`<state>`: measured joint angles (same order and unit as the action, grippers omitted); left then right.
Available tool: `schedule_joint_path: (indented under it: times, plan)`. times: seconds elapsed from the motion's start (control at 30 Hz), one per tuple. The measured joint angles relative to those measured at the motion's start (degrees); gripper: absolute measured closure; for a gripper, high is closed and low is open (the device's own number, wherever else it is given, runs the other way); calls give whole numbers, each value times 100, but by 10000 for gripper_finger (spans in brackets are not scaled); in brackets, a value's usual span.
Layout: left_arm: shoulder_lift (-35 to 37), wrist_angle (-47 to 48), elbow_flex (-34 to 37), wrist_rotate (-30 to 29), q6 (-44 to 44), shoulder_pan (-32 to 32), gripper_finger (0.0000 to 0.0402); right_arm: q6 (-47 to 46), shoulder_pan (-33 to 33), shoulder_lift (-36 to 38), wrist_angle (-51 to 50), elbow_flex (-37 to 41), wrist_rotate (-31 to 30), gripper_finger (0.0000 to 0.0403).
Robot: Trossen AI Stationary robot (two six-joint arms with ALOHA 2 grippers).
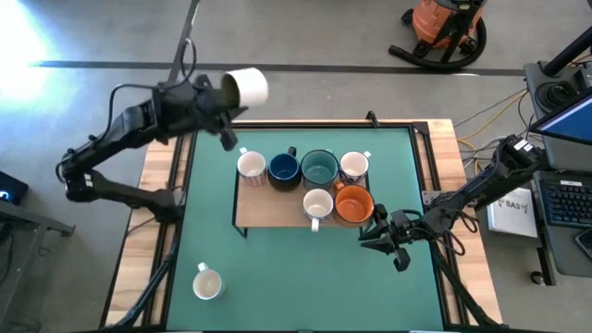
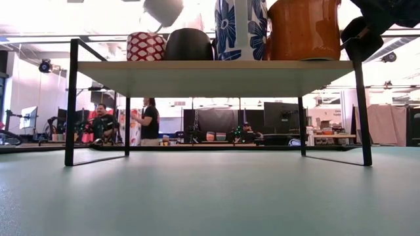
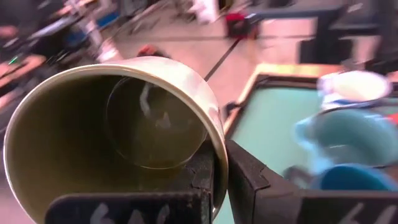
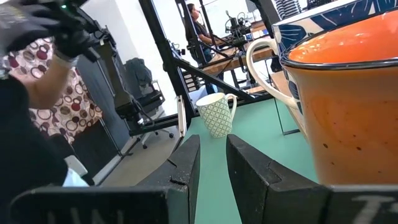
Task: Place coffee mugs
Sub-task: Put the white green mug on the shelf
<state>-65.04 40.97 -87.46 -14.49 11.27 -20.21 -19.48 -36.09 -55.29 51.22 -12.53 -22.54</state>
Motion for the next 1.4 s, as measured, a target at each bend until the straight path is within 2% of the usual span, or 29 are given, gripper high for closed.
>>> schedule_joint_path:
  times: [0.13, 0.33, 0.43, 0.57, 0.73, 0.97, 1.2, 1.4]
  plan:
    - [-68, -255, 7, -430, -1, 1100, 398, 2, 2, 0, 0, 0, 0, 335]
    - [-389, -618, 7, -1809, 151, 2785, 398, 0, 1, 0, 0, 0, 0, 335]
    - [-588, -697, -42, -2265, 107, 3406, 397, 0, 1, 0, 0, 0, 2, 335]
    - [-878, -664, -263, -2541, -215, 3930, 396, 0, 1, 1, 0, 0, 1, 335]
    - [-1161, -192, -754, -2645, -956, 4411, 394, 1, 1, 1, -2, 0, 1, 335]
    - [-1607, 1440, -1682, -2487, -2130, 5115, 393, 0, 0, 0, 0, 0, 0, 335]
    - [-2235, 2936, -2737, -1887, -3935, 5589, 392, 0, 2, 0, 0, 0, 1, 335]
    - [-2961, 3936, -3521, -1628, -5104, 5672, 392, 2, 2, 0, 0, 0, 2, 335]
